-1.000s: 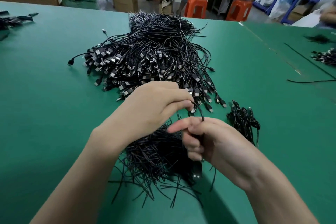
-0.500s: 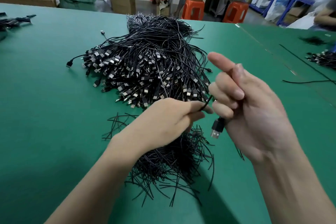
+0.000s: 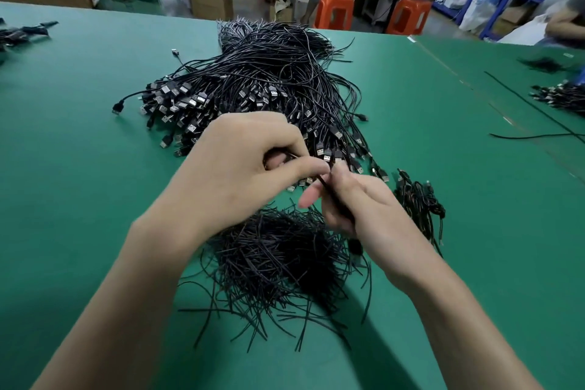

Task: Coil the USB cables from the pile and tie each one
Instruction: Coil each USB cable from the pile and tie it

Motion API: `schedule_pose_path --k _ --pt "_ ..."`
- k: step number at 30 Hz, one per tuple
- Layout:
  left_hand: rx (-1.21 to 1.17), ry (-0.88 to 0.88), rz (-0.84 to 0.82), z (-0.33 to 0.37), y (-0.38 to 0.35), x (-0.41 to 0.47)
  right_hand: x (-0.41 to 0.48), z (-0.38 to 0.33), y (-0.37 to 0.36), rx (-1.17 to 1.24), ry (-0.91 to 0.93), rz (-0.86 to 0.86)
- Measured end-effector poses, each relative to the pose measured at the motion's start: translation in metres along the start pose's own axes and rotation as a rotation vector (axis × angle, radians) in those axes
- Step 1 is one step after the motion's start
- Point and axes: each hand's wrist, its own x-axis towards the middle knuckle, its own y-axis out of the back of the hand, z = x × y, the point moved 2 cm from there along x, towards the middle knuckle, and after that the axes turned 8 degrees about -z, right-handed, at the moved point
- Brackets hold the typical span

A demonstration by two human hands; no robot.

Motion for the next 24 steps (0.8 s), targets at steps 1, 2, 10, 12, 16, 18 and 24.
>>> schedule_pose_path --k 1,2,10,12,16,18,24 --pt "-0.049 -0.017 0.023 -0.001 0.0 0.001 -0.002 -0.004 -0.003 0.242 -0.032 -0.119" --pt "-0.094 -0.031 0.045 -0.002 -0.003 0.002 -0.004 -0.009 -0.006 0.46 -0.04 -0.223" --pt "-0.261 0.056 -0.319 0.013 -0.053 0.003 0.0 -0.038 0.017 0.861 0.321 -0.016" --pt "-0.167 0.027 -0.379 0.016 -0.058 0.002 0.001 -0.039 0.029 0.449 0.393 0.21" --pt "-0.059 -0.01 -0.171 0.014 -0.035 0.004 -0.002 -0.029 0.036 -0.435 0.314 0.347" --pt "-0.039 -0.037 -0.03 0.008 -0.02 0.005 -0.005 -0.02 0.03 -0.511 0.166 0.241" --pt "-0.338 -0.055 0.045 -0.004 -0.015 0.001 -0.01 -0.017 -0.003 0.489 0.008 -0.256"
